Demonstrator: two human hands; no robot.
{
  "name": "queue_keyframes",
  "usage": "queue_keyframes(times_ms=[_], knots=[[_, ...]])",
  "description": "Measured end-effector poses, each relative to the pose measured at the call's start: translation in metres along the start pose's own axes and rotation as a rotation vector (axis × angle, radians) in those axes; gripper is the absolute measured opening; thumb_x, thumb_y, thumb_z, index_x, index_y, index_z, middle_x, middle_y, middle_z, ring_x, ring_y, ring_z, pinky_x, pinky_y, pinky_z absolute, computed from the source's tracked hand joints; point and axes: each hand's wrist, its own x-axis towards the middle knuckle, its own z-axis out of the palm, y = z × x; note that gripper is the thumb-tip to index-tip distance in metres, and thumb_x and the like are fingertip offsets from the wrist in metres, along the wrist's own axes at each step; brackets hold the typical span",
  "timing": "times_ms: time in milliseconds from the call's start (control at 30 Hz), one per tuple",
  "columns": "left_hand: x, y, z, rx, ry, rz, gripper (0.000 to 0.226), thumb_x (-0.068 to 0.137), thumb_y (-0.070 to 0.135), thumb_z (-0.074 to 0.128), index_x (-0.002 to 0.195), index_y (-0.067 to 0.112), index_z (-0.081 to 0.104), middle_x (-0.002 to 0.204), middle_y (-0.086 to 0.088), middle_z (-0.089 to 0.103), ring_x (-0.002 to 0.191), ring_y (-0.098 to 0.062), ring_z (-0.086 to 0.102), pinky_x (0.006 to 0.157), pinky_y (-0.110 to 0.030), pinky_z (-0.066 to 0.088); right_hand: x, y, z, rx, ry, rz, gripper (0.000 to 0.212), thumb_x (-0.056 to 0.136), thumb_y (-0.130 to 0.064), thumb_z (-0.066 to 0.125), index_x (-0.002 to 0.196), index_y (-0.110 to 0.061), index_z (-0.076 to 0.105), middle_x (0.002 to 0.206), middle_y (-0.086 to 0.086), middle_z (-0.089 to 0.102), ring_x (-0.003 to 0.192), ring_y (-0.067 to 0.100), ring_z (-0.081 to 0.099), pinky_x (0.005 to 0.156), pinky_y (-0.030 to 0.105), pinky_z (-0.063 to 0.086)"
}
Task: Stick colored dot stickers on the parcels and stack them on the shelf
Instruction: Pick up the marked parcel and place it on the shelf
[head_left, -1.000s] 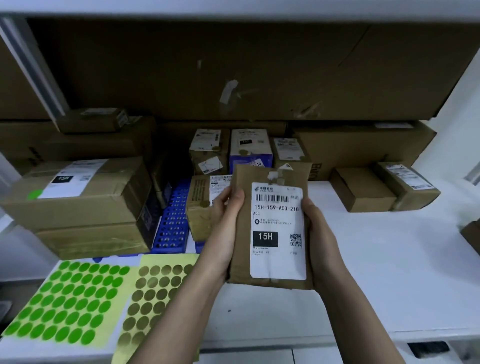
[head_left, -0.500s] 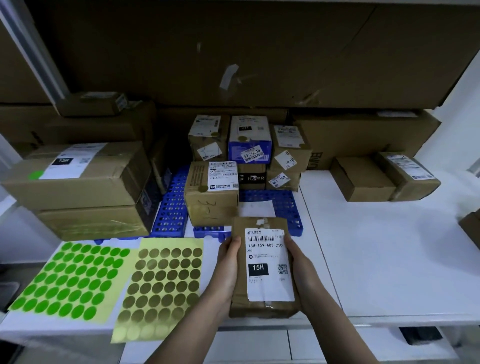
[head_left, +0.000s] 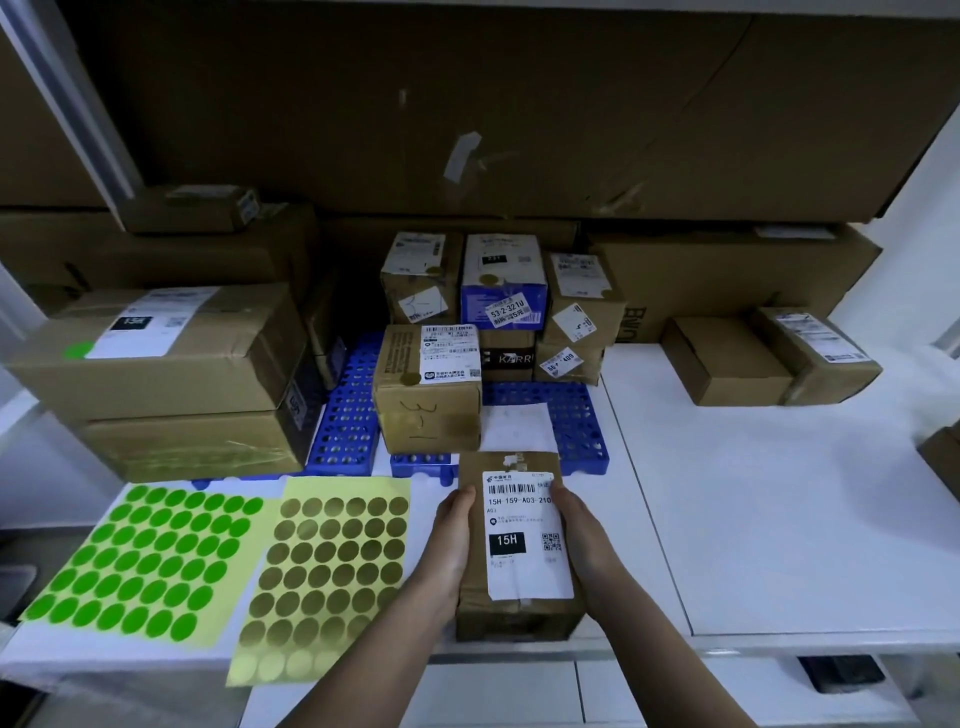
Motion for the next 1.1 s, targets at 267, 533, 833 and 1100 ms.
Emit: queue_keyframes(times_ms=[267,533,833,1100], knots=[[-0.007,0.003,0.001,0.143,0.051,0.221,0.028,0.101,0.039,0.035,0.1,0.024,0.058,0.09,0.004,0.068,0.082,-0.011,0.064,0.059,-0.02,0.045,0.007,0.003,-0.001,-0.253,0.077,-0.144,0.03,0.101,-0.039,0.041,0.119,-0.018,0.053,0.106,0.002,0.067,0.091,0.016,0.066,0.066,0.024,0.051],[-0.002,0.013,-0.036,0.2,0.104,0.346,0.01,0.099,0.034,0.042,0.101,0.028,0.05,0.098,0.012,0.056,0.102,-0.013,0.053,0.088,-0.028,0.037,0.006,-0.013,0.002,-0.443,0.308,-0.453,0.029,0.097,-0.036,0.048,0.122,-0.022,0.053,0.116,-0.003,0.059,0.094,0.009,0.057,0.075,0.024,0.043],[0.015,0.035,-0.131,0.127,0.419,0.405,0.013,0.095,0.015,0.051,0.104,0.018,0.06,0.104,-0.005,0.065,0.1,-0.025,0.06,0.094,-0.038,0.047,-0.009,-0.035,0.107,-0.58,0.047,-0.747,0.012,0.095,-0.021,0.054,0.1,-0.026,0.064,0.096,-0.01,0.067,0.087,0.003,0.062,0.075,0.029,0.053],[0.046,0.046,-0.202,0.408,0.46,0.371,0.016,0.087,0.0,0.048,0.097,0.009,0.057,0.083,-0.008,0.059,0.079,-0.025,0.057,0.068,-0.031,0.038,0.026,0.025,0.207,-0.95,-0.232,-0.621,0.015,0.093,-0.022,0.057,0.103,-0.025,0.068,0.105,-0.007,0.07,0.097,0.011,0.064,0.086,0.032,0.051]])
